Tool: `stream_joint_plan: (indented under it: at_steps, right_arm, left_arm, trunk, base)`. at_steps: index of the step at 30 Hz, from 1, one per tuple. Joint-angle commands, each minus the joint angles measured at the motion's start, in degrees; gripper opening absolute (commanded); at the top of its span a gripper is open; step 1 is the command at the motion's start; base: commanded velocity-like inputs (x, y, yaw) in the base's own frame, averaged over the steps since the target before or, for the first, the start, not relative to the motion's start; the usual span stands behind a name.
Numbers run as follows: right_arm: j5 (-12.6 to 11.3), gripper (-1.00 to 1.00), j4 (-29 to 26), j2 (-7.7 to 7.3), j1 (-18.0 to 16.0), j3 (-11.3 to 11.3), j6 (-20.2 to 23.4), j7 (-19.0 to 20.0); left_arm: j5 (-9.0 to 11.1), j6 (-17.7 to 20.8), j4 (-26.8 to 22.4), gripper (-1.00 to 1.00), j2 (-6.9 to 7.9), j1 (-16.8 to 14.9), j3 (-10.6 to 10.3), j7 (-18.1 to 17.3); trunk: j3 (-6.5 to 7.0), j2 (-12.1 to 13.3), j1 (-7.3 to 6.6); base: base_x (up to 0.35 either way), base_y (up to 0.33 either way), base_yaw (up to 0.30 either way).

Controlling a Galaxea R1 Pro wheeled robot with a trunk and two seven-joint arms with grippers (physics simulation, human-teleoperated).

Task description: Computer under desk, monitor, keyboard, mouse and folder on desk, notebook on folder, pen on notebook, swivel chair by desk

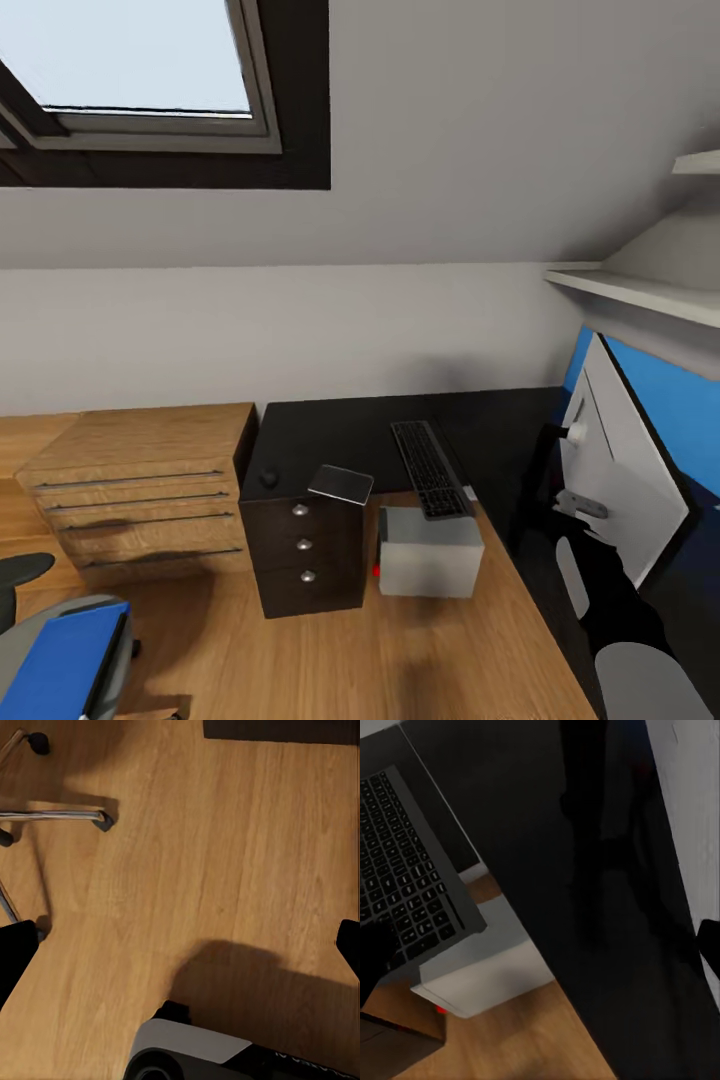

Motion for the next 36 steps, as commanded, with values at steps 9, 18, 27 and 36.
stream_joint_plan:
  at_steps: [9, 18, 27, 36]
  right_arm:
    - [-0.39, 1.00, -0.04, 0.13, -0.04, 0.02, 0.30, -0.25]
    - [-0.39, 1.00, 0.01, 0.08, -0.04, 0.02, 0.28, -0.25]
    - [-0.25, 1.00, 0.09, 0.12, -0.04, 0.02, 0.28, -0.10]
    - [-0.15, 1.00, 0.12, 0.10, -0.04, 0.04, 0.28, -0.07]
  left_arm:
    - [0.71, -0.32, -0.01, 1.00, 0.07, -0.07, -0.31, 0.29]
    - [0.78, -0.39, 0.01, 1.00, 0.07, -0.07, -0.20, 0.29]
    - [0.81, -0.38, -0.02, 1.00, 0.15, -0.07, -0.13, 0.29]
    - [0.78, -0.40, 0.00, 1.00, 0.15, -0.07, -0.13, 0.29]
  trunk:
    - [0.14, -0.13, 0.04]
    - [0.40, -0.13, 0.04]
    - [0.50, -0.13, 0.04]
    - [0.51, -0.13, 0.04]
  base:
    - [0.000, 0.000, -0.244]
    - [0.000, 0.000, -0.250]
    - [0.000, 0.000, -0.259]
    - [0.015, 0.000, -0.211]
